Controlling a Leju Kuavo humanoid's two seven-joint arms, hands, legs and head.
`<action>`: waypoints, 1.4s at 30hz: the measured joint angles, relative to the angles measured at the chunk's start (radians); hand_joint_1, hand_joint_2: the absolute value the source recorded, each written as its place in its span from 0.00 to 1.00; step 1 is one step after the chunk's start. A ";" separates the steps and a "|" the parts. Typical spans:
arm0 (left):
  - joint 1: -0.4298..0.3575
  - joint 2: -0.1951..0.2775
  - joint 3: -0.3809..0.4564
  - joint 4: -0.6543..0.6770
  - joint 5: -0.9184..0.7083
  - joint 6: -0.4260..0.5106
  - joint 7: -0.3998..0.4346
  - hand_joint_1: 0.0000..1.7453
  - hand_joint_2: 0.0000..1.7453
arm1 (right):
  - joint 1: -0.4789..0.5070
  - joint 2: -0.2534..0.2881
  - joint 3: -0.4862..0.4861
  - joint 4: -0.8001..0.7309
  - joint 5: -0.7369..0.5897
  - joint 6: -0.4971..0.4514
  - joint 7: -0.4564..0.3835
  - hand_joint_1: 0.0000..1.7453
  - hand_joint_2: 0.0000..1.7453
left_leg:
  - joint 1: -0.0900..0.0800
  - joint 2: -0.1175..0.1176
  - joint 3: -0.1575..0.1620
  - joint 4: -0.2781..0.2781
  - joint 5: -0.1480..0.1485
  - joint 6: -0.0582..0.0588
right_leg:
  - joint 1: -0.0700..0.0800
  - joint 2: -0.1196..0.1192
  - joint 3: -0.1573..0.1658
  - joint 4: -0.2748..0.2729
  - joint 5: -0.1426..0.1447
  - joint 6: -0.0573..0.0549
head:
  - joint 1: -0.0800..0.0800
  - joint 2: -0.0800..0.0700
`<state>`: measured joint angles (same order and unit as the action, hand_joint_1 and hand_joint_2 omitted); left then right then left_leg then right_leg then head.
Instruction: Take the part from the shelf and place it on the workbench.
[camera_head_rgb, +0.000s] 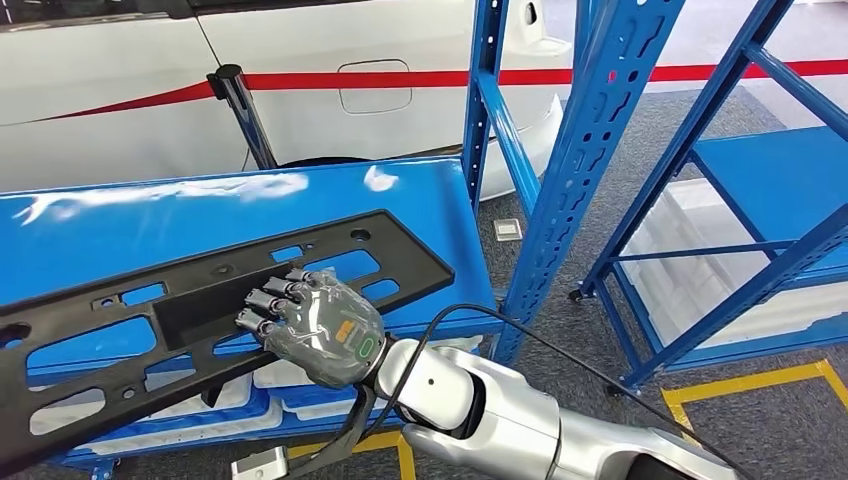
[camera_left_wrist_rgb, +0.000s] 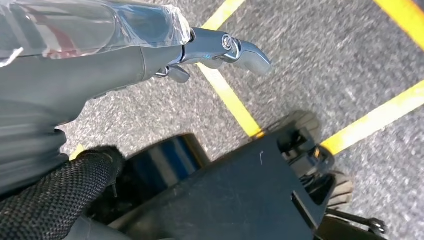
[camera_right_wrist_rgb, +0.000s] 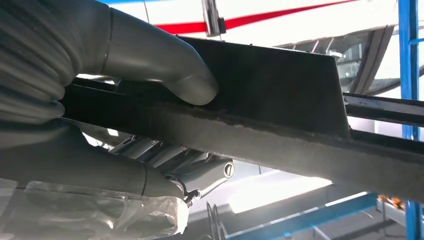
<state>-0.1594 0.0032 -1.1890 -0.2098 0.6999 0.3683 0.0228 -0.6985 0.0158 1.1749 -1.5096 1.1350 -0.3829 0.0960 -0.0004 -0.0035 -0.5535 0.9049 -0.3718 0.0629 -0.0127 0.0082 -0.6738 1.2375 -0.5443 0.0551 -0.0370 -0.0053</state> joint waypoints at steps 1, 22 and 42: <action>-0.001 -0.001 0.000 0.000 -0.001 0.000 0.001 0.00 1.00 | 0.000 -0.001 0.000 -0.001 -0.006 0.001 -0.004 1.00 1.00 | 0.001 0.000 -0.013 0.005 0.007 -0.003 | -0.001 0.000 0.041 -0.051 0.028 0.001 | 0.000 0.000; -0.005 0.000 -0.007 0.000 -0.015 0.000 0.011 0.00 1.00 | -0.005 -0.004 -0.003 -0.031 -0.014 0.009 -0.009 1.00 1.00 | 0.001 -0.010 0.120 -0.003 -0.115 -0.035 | 0.008 0.000 0.029 -0.299 0.218 -0.029 | -0.003 0.000; -0.015 -0.003 -0.010 0.000 -0.033 0.000 0.013 0.00 1.00 | -0.014 -0.022 -0.009 -0.039 -0.013 0.017 0.009 1.00 1.00 | 0.006 -0.003 -0.110 0.201 -0.121 -0.054 | 0.004 -0.006 0.156 -0.293 0.087 -0.061 | -0.003 0.000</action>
<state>-0.1743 0.0003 -1.1994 -0.2098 0.6667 0.3687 0.0359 -0.7126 -0.0065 1.1658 -1.5488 1.1219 -0.3660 0.1045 0.0056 -0.0065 -0.6640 1.1055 -0.4925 0.0090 -0.0084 0.0023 -0.5181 0.9442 -0.4570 -0.0056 -0.0397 -0.0053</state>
